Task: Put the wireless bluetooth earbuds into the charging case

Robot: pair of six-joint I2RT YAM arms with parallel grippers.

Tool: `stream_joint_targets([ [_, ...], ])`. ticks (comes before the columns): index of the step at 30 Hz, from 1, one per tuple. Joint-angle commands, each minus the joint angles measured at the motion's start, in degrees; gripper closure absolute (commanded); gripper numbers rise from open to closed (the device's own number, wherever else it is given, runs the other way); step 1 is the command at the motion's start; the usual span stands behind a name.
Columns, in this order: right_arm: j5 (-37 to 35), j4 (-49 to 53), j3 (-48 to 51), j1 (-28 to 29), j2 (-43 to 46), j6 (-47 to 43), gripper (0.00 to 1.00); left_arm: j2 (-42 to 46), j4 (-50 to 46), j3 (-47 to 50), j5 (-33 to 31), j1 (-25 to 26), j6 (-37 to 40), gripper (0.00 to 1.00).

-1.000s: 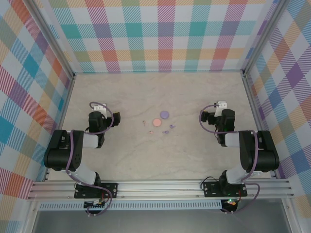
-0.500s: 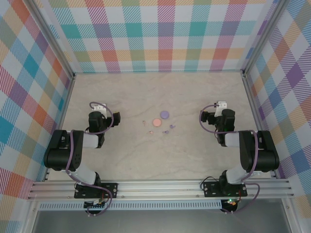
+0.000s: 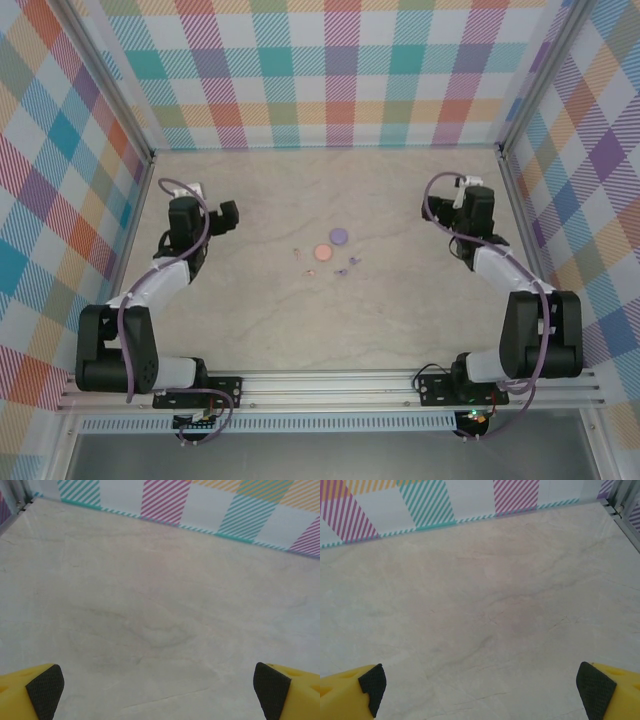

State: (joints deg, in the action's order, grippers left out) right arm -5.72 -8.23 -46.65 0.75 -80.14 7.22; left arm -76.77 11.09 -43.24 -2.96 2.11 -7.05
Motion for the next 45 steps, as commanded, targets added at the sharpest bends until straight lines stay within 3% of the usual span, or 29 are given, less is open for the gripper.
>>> stream_joint_targets([
  [1,5.57,20.19,-4.91,-0.23,0.07,4.56,0.0,0.45,-18.59,-4.84,7.57,0.18,-5.32,0.0],
  [6,21.89,26.68,-6.78,-0.18,0.6,5.9,0.0,0.47,-26.05,-7.49,19.04,0.5,-8.17,0.0],
  [11,35.77,27.54,-6.72,0.86,-0.86,7.86,0.0,-0.51,-26.49,-7.58,27.93,3.01,-14.12,0.01],
  [16,34.97,29.76,-9.34,7.44,-4.8,8.75,0.06,-2.06,-23.27,-6.48,28.27,9.09,-20.7,0.08],
  [24,38.74,29.0,-16.22,15.19,-16.5,12.27,0.46,-7.98,-13.9,-4.26,25.61,18.4,-29.53,0.21],
  [31,37.27,30.81,-24.34,21.31,-26.29,14.5,0.57,-16.14,-8.38,-5.37,26.47,22.27,-32.85,0.36],
  [34,37.44,30.64,-26.66,22.49,-29.45,15.9,0.67,-17.85,-7.24,-5.54,25.8,22.99,-33.39,0.41],
  [45,38.76,31.61,-33.88,24.78,-38.79,19.04,0.72,-22.61,-2.65,-6.14,26.42,23.82,-34.96,0.53],
])
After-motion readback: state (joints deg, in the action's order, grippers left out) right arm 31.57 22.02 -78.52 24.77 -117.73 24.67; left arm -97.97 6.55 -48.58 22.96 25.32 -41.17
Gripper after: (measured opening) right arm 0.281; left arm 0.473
